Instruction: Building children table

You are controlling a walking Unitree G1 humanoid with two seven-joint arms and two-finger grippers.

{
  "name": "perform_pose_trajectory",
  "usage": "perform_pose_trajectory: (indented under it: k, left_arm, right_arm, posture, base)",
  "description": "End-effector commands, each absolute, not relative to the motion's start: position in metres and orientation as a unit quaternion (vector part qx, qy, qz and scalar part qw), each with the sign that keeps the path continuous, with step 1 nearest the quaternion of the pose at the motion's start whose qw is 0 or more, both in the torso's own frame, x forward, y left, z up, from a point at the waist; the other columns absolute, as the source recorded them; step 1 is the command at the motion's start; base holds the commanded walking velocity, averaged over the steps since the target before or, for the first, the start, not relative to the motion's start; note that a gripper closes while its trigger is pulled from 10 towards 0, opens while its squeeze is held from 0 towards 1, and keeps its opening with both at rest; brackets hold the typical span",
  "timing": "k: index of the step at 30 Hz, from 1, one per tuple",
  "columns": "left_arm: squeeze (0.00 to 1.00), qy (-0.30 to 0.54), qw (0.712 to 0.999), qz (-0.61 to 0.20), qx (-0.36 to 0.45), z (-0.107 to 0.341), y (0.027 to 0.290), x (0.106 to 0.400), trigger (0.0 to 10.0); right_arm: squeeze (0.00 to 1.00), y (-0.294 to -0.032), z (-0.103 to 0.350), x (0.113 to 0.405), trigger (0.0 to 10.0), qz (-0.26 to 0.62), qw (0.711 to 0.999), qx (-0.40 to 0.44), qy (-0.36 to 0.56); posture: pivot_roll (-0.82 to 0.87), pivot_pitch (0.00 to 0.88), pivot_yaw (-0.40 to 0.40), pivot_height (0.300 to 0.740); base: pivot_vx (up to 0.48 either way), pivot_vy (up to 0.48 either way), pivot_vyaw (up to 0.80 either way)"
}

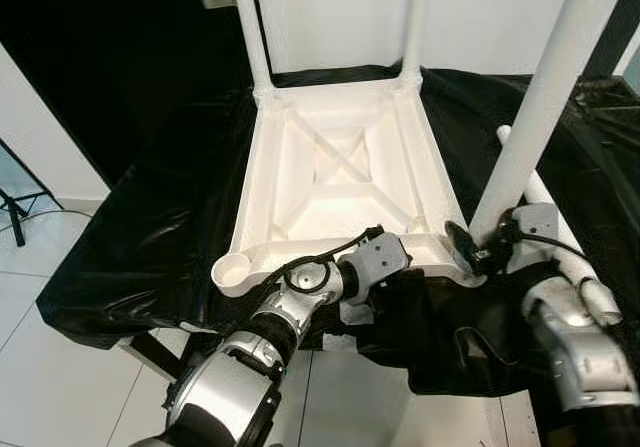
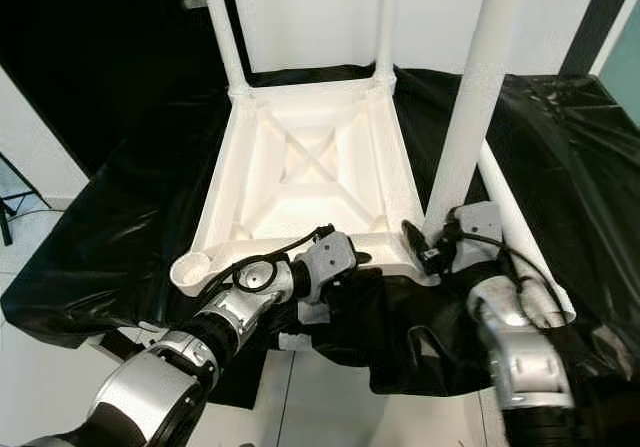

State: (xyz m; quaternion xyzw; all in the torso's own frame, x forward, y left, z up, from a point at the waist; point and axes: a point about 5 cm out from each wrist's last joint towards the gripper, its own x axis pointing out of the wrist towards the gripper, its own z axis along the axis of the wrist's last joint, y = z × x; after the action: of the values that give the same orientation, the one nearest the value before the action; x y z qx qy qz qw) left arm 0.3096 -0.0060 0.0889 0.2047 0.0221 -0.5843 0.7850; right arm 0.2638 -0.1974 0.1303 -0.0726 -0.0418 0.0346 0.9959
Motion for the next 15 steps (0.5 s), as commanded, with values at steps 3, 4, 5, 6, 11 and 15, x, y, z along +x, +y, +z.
perform_pose_trajectory:
  k: [3, 4, 5, 6, 11, 15]
  left_arm:
    - [0.0, 0.086, 0.78, -0.582, 0.213, 0.063, 0.011, 0.303, 8.0]
    - [0.0, 0.086, 0.78, -0.582, 0.213, 0.063, 0.011, 0.303, 8.0]
    - [0.0, 0.086, 0.78, -0.582, 0.213, 0.063, 0.011, 0.303, 7.9]
    - [0.0, 0.086, 0.78, -0.582, 0.213, 0.063, 0.011, 0.303, 7.9]
    - [0.0, 0.087, 0.778, -0.584, 0.214, 0.062, 0.011, 0.302, 7.9]
    - [0.0, 0.087, 0.78, -0.582, 0.214, 0.062, 0.01, 0.302, 7.9]
  right_arm:
    - [0.0, -0.205, 0.116, 0.234, 0.0, -0.141, 0.987, -0.06, -0.054]
    - [0.0, -0.202, 0.112, 0.233, 0.0, -0.152, 0.987, -0.04, -0.042]
    - [0.0, -0.195, 0.109, 0.234, 0.0, -0.147, 0.988, -0.027, -0.033]
    - [0.0, -0.195, 0.109, 0.234, 0.0, -0.147, 0.988, -0.027, -0.033]
    - [0.0, -0.19, 0.113, 0.243, 0.0, -0.147, 0.988, -0.025, -0.045]
    - [0.0, -0.188, 0.114, 0.248, 7.3, -0.142, 0.988, -0.034, -0.052]
  posture:
    - [-0.16, 0.0, 0.061, 0.74]
    - [-0.16, 0.0, 0.061, 0.74]
    - [-0.16, 0.0, 0.066, 0.74]
    - [-0.16, 0.0, 0.066, 0.74]
    - [-0.16, 0.0, 0.066, 0.74]
    - [-0.16, 0.0, 0.061, 0.74]
  base:
    - [0.0, 0.0, 0.0]
    - [0.0, 0.0, 0.0]
    - [0.0, 0.0, 0.0]
    - [0.0, 0.0, 0.0]
    - [0.0, 0.0, 0.0]
    - [0.0, 0.0, 0.0]
